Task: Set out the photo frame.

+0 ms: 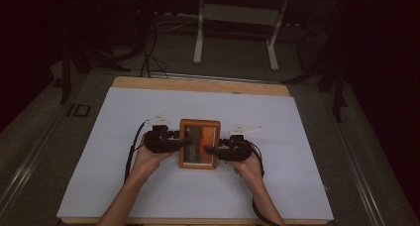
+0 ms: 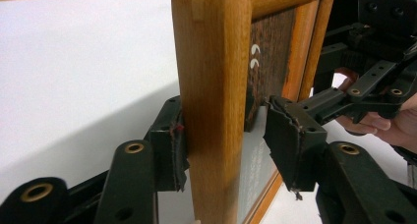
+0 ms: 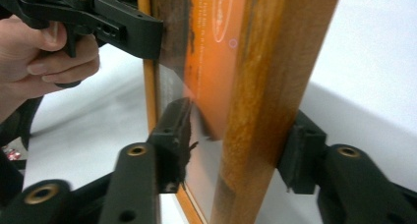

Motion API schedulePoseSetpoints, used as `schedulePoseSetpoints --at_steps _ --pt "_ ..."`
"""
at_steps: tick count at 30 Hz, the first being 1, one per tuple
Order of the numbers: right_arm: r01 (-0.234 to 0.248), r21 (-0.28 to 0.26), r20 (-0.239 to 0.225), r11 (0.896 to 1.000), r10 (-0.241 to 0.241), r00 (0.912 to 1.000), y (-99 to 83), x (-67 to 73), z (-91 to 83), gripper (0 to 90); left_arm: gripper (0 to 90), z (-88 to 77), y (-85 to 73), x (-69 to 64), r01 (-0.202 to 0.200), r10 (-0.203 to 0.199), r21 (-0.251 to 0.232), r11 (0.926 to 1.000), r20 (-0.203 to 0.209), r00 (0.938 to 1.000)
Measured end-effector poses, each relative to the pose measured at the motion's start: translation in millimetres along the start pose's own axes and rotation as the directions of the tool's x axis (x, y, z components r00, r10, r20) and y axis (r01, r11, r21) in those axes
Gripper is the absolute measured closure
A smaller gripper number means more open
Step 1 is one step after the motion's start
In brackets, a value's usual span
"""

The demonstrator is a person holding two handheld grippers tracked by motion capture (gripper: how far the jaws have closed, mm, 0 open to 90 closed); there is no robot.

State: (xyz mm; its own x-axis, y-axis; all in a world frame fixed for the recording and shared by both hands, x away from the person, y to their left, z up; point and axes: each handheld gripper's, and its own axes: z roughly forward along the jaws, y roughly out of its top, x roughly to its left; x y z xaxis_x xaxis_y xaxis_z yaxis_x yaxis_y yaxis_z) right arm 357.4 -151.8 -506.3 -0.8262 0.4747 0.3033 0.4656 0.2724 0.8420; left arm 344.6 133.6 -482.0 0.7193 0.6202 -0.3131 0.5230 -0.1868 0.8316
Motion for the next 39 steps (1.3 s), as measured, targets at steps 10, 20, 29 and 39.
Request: schedulePoseSetpoints --at_steps 10,20,29,39 --pt "0.024 0.022 0.011 0.999 -0.025 0.9996 0.9 2.3 -1.4 41.8 46.7 -2.9 0.3 1.8 0.006 -0.006 -0.002 1.0 0.0 1.0" --pt "0.045 0.028 0.05 0.999 -0.046 0.9977 6.3 4.8 -9.8 39.5 46.7 -11.0 4.0 -1.4 -0.012 0.012 0.0 0.9999 -0.027 0.9996" --pt "0.053 0.016 0.082 0.998 -0.054 0.9952 11.9 4.4 -25.4 37.7 46.3 -21.5 6.9 0.9 -0.001 0.0 -0.017 0.9999 -0.05 0.9988" --pt "0.049 0.001 0.078 0.999 -0.049 0.9957 16.1 0.4 -47.3 36.9 46.3 -32.9 11.5 -0.7 -0.009 0.008 -0.021 0.9997 -0.049 0.9988"
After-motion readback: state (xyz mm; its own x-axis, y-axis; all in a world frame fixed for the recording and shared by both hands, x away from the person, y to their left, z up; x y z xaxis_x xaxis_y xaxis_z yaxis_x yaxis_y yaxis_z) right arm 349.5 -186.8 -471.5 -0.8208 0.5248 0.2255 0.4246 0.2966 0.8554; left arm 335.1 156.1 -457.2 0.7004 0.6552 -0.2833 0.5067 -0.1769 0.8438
